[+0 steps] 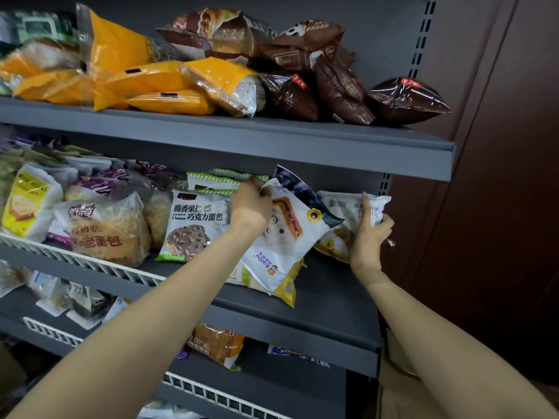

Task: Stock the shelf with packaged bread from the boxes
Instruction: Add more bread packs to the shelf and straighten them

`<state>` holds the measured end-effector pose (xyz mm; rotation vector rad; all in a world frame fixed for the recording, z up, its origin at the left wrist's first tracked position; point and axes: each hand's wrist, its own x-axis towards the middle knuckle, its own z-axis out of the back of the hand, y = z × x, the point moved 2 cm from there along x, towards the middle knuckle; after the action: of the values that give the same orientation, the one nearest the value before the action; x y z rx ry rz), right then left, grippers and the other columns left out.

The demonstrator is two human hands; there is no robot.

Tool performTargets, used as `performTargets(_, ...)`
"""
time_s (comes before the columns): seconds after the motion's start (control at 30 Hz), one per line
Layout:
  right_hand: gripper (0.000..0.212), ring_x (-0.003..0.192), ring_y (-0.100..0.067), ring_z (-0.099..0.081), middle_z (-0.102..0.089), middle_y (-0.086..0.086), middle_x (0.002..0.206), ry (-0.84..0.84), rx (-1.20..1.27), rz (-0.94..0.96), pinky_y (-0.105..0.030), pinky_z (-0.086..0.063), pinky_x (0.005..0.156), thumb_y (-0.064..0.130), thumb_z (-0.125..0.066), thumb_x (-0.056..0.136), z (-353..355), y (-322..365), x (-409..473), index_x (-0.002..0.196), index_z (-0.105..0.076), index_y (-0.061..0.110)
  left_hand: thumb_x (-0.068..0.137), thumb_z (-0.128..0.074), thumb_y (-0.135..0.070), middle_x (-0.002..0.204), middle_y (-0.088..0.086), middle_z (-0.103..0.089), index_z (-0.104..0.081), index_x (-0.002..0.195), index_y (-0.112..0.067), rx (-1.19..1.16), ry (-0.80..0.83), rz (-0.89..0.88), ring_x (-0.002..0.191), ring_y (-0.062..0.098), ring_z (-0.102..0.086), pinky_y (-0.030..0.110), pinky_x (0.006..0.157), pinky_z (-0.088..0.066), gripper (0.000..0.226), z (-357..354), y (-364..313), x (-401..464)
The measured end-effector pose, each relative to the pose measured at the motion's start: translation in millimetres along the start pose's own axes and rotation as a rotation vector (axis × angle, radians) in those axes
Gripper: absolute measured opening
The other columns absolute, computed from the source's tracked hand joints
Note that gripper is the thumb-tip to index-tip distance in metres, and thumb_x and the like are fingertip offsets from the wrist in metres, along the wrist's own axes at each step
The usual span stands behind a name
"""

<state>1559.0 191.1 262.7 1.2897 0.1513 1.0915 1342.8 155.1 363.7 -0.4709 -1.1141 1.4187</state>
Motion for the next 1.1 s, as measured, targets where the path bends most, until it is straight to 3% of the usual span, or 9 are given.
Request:
performTargets(0.2, 0.098, 0.145, -0.034, 0.008, 0.015, -0.019, 0.154, 0.293, -0.521, 0.026, -0.057, -0.007, 0.114, 0.033, -0.07, 0.083, 1, 11, -1, 0.151, 0.0, 0.033, 0.095, -0.053, -0.019, 0.11, 0.017, -0.066, -0.059, 0.095, -0.013, 0.1, 0.1, -0.135, 0.106, 0.03, -0.059, 0.025, 0.075, -0.038, 0.008, 4, -5, -3)
performTargets(0.3, 0.063, 0.141, -0.032, -0.019, -0.019, -0.017, 0.15, 0.14, -0.131, 0.205, -0.04, -0.021, 0.115, 0.026, -0.062, 0.09, 27, 42, -7, 0.146, -0.032, 0.019, 0.096, -0.052, -0.02, 0.107, 0.016, -0.068, -0.064, 0.104, -0.007, 0.232, 0.15, -0.235, 0.104, 0.031, -0.06, 0.027, 0.074, -0.037, 0.02, -2, -7, -4)
performTargets(0.37, 0.042, 0.125, -0.023, -0.045, -0.048, -0.004, 0.129, 0.327, 0.306, 0.04, -0.038, -0.036, 0.109, 0.031, -0.056, 0.093, 43, 62, -12, 0.133, -0.047, 0.02, 0.097, -0.051, -0.021, 0.103, 0.016, -0.068, -0.064, 0.104, -0.005, 0.287, 0.201, -0.31, 0.1, 0.03, -0.061, 0.025, 0.064, -0.028, 0.021, -8, -14, -10)
performTargets(0.5, 0.026, 0.097, -0.011, -0.066, -0.071, 0.005, 0.103, 0.727, 0.362, 0.063, -0.024, -0.053, 0.087, 0.021, -0.066, 0.086, 65, 83, -28, 0.111, -0.063, 0.018, 0.093, -0.057, -0.022, 0.102, 0.012, -0.069, -0.065, 0.102, -0.006, 0.201, 0.253, -0.428, 0.094, 0.026, -0.06, 0.025, 0.068, -0.031, 0.02, -22, -36, -19)
performTargets(0.67, 0.013, 0.072, -0.014, -0.061, -0.064, -0.003, 0.08, 0.245, 0.731, -0.096, -0.029, -0.049, 0.07, 0.004, -0.067, 0.083, 77, 51, -20, 0.093, -0.061, 0.011, 0.084, -0.066, -0.031, 0.114, 0.008, -0.06, -0.059, 0.107, -0.012, 0.236, -0.112, -0.518, 0.113, 0.028, -0.048, 0.03, 0.087, -0.032, 0.031, -31, -44, -30)
performTargets(0.77, 0.022, 0.05, -0.014, -0.056, -0.053, -0.002, 0.061, 0.045, 0.99, -0.356, -0.027, -0.045, 0.054, -0.002, -0.064, 0.083, 76, 20, -18, 0.076, -0.05, 0.012, 0.088, -0.061, -0.031, 0.106, 0.012, -0.065, -0.06, 0.098, -0.006, 0.14, 0.058, -0.398, 0.103, 0.03, -0.058, 0.032, 0.084, -0.041, 0.027, -45, -43, -36)
performTargets(0.9, 0.016, 0.061, -0.025, -0.062, -0.061, -0.012, 0.075, 0.107, 1.119, -0.518, -0.035, -0.053, 0.061, -0.006, -0.064, 0.079, 58, 4, -31, 0.079, -0.056, 0.008, 0.085, -0.059, -0.047, 0.134, 0.015, -0.049, -0.047, 0.124, -0.002, 0.273, 0.369, -0.29, 0.125, 0.034, -0.046, 0.032, 0.096, -0.039, 0.06, -79, -42, -33)
performTargets(1.0, 0.013, 0.072, -0.024, -0.068, -0.069, -0.013, 0.086, 0.236, 1.212, -0.517, -0.035, -0.056, 0.072, -0.003, -0.064, 0.081, 49, 3, -41, 0.091, -0.061, 0.004, 0.072, -0.076, -0.044, 0.145, 0.014, -0.038, -0.008, 0.15, -0.015, 0.232, 0.488, -0.222, 0.134, 0.034, -0.036, 0.034, 0.105, -0.037, 0.108, -93, -35, -28)
performTargets(1.1, 0.045, 0.088, -0.025, -0.062, -0.063, -0.009, 0.091, 0.226, 0.696, -0.28, -0.035, -0.048, 0.078, 0.017, -0.085, 0.064, 55, -4, -38, 0.097, -0.056, 0.01, 0.067, -0.083, -0.028, 0.144, 0.02, -0.028, 0.005, 0.151, -0.02, 0.29, 0.458, -0.267, 0.132, 0.039, -0.035, 0.036, 0.103, -0.037, 0.122, -95, -28, -22)
